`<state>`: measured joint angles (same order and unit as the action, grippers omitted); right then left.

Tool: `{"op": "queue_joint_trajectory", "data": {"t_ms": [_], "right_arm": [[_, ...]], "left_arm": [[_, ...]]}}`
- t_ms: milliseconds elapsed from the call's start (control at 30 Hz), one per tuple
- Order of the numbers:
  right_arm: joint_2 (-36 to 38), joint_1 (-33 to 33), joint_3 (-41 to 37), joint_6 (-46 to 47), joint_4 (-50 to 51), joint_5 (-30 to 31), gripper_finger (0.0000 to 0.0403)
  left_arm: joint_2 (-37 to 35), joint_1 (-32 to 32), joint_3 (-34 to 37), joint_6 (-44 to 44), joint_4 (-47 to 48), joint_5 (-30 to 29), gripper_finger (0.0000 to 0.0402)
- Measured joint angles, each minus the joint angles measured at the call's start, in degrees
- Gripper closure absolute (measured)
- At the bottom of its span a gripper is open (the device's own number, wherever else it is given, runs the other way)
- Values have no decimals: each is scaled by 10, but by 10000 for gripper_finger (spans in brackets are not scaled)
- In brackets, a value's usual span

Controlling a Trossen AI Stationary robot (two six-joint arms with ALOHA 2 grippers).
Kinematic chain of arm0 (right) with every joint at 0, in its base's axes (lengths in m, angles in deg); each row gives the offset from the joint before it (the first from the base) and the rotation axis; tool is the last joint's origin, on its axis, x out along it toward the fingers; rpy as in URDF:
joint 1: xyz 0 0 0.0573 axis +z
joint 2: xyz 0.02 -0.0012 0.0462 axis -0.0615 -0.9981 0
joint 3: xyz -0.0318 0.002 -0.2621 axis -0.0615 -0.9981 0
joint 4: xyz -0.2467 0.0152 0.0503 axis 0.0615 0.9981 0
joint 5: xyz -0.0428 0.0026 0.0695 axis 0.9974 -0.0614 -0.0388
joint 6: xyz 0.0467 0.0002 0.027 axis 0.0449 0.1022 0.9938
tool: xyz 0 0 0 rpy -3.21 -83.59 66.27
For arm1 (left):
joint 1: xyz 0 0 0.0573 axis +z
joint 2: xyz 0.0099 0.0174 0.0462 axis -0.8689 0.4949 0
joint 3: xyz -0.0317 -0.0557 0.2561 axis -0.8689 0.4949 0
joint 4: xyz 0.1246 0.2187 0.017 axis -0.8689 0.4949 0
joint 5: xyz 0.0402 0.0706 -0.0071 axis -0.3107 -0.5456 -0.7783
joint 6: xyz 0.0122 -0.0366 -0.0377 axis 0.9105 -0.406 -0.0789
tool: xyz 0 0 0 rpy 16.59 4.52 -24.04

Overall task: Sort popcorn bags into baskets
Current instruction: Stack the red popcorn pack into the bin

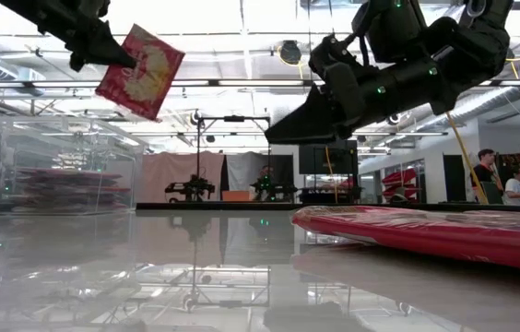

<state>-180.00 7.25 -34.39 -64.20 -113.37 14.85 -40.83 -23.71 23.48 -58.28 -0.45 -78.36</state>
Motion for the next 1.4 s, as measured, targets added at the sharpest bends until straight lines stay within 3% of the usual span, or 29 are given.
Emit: {"op": "queue_joint_trajectory", "data": {"t_ms": [400, 667, 867, 1100, 1400], "right_arm": [[0, 20, -8, 12, -1, 0, 239], [0, 22, -8, 18, -1, 0, 239], [0, 22, -8, 17, -13, 1, 239], [0, 24, -8, 26, -19, 1, 239], [0, 24, -8, 35, -18, 1, 239]], "left_arm": [[-1, 117, -1, 27, 64, -25, 384], [-51, 140, -1, 44, 96, -11, 368], [-51, 173, 23, 43, 142, -30, 386], [-50, 194, 57, 9, 134, -24, 350], [-43, 194, 57, -1, 134, -53, 353]]}}
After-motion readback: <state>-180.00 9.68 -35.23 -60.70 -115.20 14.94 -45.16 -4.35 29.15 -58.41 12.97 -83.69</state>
